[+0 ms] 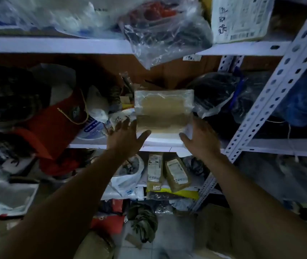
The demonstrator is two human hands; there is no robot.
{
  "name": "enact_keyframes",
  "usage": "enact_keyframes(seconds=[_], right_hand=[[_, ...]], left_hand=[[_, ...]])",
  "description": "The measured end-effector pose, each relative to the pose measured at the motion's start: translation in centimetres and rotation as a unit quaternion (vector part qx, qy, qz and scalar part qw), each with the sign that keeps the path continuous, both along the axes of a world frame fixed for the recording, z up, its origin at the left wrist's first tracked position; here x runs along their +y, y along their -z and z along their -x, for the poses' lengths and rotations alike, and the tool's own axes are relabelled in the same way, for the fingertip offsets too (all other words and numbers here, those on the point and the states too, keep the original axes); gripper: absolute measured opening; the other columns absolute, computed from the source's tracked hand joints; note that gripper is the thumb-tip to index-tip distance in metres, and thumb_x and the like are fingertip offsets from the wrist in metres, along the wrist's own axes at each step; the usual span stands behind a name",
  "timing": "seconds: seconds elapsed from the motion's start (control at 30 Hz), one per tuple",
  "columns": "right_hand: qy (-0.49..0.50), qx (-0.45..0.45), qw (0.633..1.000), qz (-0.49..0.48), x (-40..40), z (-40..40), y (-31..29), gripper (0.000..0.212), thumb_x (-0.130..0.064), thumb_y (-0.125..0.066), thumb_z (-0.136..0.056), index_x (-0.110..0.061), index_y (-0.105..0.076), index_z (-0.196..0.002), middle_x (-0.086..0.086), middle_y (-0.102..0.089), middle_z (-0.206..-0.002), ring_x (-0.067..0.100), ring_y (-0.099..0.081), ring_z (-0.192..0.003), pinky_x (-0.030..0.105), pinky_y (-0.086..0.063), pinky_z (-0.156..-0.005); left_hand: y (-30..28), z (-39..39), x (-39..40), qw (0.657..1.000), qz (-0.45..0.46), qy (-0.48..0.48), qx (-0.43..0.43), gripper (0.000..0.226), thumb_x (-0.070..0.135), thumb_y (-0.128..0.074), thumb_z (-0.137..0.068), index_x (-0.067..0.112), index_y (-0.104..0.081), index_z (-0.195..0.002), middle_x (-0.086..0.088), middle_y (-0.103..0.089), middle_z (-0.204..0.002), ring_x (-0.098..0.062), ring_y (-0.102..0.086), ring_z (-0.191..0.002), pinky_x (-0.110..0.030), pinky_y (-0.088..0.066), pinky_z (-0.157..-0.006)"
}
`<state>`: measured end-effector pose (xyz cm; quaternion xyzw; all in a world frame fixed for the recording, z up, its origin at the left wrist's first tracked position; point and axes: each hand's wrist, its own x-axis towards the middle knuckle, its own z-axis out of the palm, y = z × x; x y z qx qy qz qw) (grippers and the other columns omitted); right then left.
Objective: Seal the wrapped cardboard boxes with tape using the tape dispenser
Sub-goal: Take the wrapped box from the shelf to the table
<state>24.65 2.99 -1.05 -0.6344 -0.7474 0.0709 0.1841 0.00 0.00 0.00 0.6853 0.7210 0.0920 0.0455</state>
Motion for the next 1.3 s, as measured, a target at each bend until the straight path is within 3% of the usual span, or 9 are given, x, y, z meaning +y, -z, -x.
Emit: enact_keyframes(seconds=[0.13,0.27,0.4,0.47,0.63,0.8,0.97,1.1,1.3], right_hand=[[0.027,0.139,0.99,0.016,4.7,-0.7,1.2,0.061,-0.045,-0.066,-0.088,-0.01,-0.046,-0.134,0.017,-0.056,-0.129,0.036,-0.053,-0.117,0.036,-0.043,-0.087],[-0.014,0.215,0.976,0.042,8.3,0.0,2.0,0.045,-0.041,-0.072,-0.086,-0.007,-0.055,-0.109,0.014,-0.062,-0.109,0.03,-0.059,-0.103,0.033,-0.045,-0.081],[-0.035,0.338,0.94,0.039,9.5,1.0,3.2,0.043,-0.027,-0.077,-0.085,-0.017,-0.053,-0.119,-0.024,-0.053,-0.097,-0.021,-0.053,-0.084,-0.006,-0.034,-0.072],[-0.039,0.357,0.932,0.042,10.0,1.4,3.9,0.047,-0.025,-0.077,-0.086,-0.014,-0.052,-0.125,-0.023,-0.054,-0.099,-0.028,-0.05,-0.081,-0.009,-0.031,-0.068],[-0.074,0.394,0.913,0.072,10.1,2.7,3.4,0.054,-0.032,-0.075,-0.086,-0.025,-0.047,-0.131,-0.006,-0.065,-0.122,0.007,-0.06,-0.112,0.016,-0.044,-0.091],[-0.108,0.43,0.895,0.044,7.8,5.6,1.3,0.062,-0.051,-0.071,-0.078,-0.026,-0.052,-0.132,-0.014,-0.064,-0.119,-0.012,-0.058,-0.103,0.004,-0.044,-0.079],[-0.159,0.47,0.865,0.074,3.0,10.6,-0.1,0.051,-0.051,-0.068,-0.084,-0.036,-0.053,-0.13,-0.018,-0.064,-0.121,-0.005,-0.059,-0.11,0.021,-0.05,-0.09],[-0.197,0.477,0.852,0.087,-3.0,15.9,-0.9,0.05,-0.051,-0.066,-0.086,-0.033,-0.054,-0.131,-0.023,-0.064,-0.113,-0.01,-0.06,-0.104,0.009,-0.049,-0.084],[-0.28,0.462,0.834,0.111,-15.0,24.3,-1.1,0.066,-0.056,-0.062,-0.084,-0.024,-0.05,-0.141,-0.017,-0.064,-0.117,-0.005,-0.059,-0.107,0.014,-0.046,-0.088]], left_hand=[[0.9,-0.4,3.4,0.983,-0.008,-0.091,-0.162,0.08,0.068,-0.054,-0.089,0.012,-0.043,-0.145,-0.017,-0.055,-0.141,-0.036,-0.055,-0.125,-0.042,-0.045,-0.099],[1.8,-0.8,6.7,0.926,-0.011,-0.109,-0.362,0.054,0.057,-0.072,-0.084,0.022,-0.056,-0.121,0.015,-0.068,-0.096,-0.016,-0.067,-0.094,-0.028,-0.051,-0.077],[3.5,-1.5,8.7,0.863,-0.022,-0.118,-0.49,0.036,0.049,-0.081,-0.079,0.019,-0.062,-0.089,0.019,-0.067,-0.064,0.004,-0.064,-0.062,-0.022,-0.053,-0.057],[4.3,-1.7,9.1,0.854,-0.032,-0.128,-0.504,0.037,0.046,-0.081,-0.079,0.021,-0.054,-0.074,0.016,-0.056,-0.051,-0.003,-0.057,-0.053,-0.024,-0.048,-0.054],[3.6,-1.2,8.1,0.83,-0.049,-0.142,-0.537,0.045,0.053,-0.08,-0.076,0.016,-0.06,-0.092,0.007,-0.07,-0.075,-0.014,-0.07,-0.076,-0.039,-0.058,-0.065],[1.4,0.1,4.0,0.77,-0.137,-0.161,-0.602,0.031,0.038,-0.077,-0.086,0.014,-0.067,-0.103,-0.001,-0.078,-0.089,-0.021,-0.076,-0.087,-0.043,-0.061,-0.082],[0.1,3.1,-3.3,0.742,-0.218,-0.231,-0.591,0.038,0.049,-0.074,-0.086,0.017,-0.068,-0.107,0.002,-0.077,-0.093,-0.014,-0.074,-0.089,-0.039,-0.061,-0.078],[-0.2,6.6,-11.1,0.741,-0.28,-0.265,-0.55,0.038,0.053,-0.069,-0.088,0.022,-0.07,-0.109,0.001,-0.078,-0.096,-0.016,-0.075,-0.091,-0.047,-0.061,-0.084],[0.5,11.6,-25.0,0.672,-0.366,-0.339,-0.547,0.037,0.051,-0.067,-0.09,0.022,-0.069,-0.112,0.002,-0.077,-0.099,-0.018,-0.074,-0.094,-0.043,-0.06,-0.083]])
